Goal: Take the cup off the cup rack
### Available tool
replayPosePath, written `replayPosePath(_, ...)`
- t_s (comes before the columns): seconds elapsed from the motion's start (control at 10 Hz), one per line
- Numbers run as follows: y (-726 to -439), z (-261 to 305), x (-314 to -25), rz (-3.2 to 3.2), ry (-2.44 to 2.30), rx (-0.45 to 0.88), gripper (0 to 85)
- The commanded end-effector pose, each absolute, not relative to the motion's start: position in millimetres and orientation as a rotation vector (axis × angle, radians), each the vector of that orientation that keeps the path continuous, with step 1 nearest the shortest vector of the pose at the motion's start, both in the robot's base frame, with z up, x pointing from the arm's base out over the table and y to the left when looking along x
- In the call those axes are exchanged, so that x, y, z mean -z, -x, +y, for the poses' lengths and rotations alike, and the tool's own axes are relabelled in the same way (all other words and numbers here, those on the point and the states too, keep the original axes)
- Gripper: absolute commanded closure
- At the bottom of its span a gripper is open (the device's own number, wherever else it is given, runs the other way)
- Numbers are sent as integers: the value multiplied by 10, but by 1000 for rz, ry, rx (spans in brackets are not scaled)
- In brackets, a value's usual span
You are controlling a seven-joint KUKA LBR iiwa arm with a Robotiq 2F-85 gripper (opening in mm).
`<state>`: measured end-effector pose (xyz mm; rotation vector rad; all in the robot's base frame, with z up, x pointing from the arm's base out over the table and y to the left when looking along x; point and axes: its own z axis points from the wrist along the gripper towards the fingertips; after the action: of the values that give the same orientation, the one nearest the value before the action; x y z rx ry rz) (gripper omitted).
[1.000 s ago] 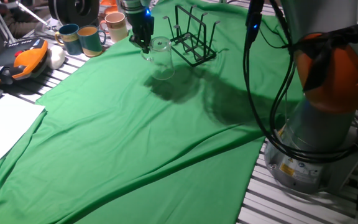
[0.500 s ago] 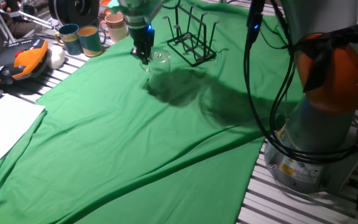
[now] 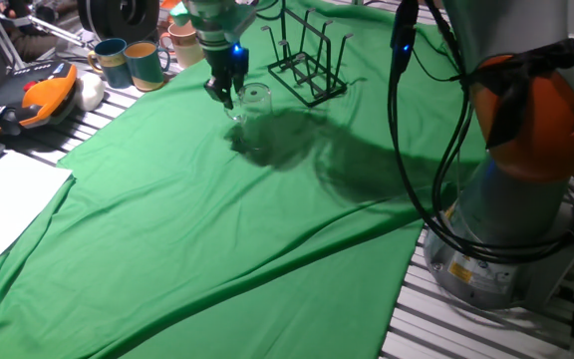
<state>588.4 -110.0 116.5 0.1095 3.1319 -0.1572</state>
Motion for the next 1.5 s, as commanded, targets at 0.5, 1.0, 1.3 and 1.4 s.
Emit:
replayPosePath(0.5,-5685,-1250,-1824,3212,120,45,850)
replayPosePath(1.0,-5663,-1474,-2169,3157,301,212,850)
replayPosePath(1.3,-5594,-1485,-2191,3168,302,202,850)
replayPosePath(1.4,-5590,-1482,-2188,3165,299,209,850)
